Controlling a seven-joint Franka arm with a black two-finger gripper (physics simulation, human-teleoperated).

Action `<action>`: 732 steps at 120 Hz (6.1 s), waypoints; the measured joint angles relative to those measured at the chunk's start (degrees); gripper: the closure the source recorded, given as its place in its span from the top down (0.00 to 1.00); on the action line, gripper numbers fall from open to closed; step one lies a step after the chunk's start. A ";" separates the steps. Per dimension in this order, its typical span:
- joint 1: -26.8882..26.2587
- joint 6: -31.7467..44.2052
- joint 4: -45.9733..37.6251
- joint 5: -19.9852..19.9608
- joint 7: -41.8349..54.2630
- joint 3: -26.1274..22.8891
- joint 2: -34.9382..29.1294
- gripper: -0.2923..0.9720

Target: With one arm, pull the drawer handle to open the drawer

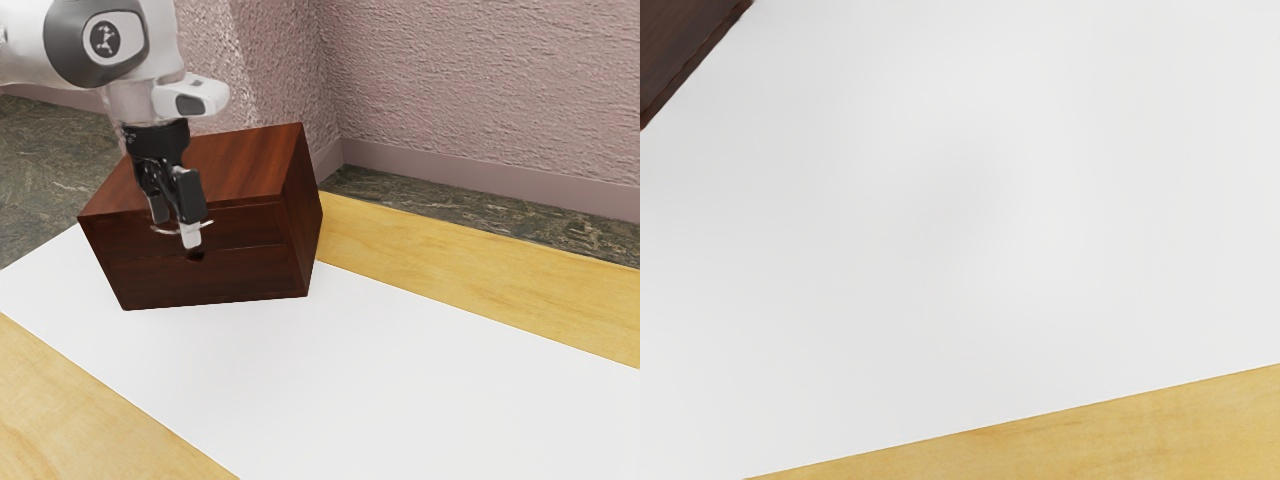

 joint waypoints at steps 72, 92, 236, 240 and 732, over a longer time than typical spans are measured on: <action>2.05 14.06 -12.80 1.98 19.94 22.46 -14.77 0.76; 1.83 32.15 -27.78 1.95 27.82 25.24 -14.91 0.76; -10.90 63.00 -41.03 -2.34 57.93 24.28 -18.02 0.60; -11.20 62.86 -42.13 -2.50 58.19 24.12 -18.82 0.60; -4.65 65.90 -69.34 1.49 52.50 16.11 -41.17 0.29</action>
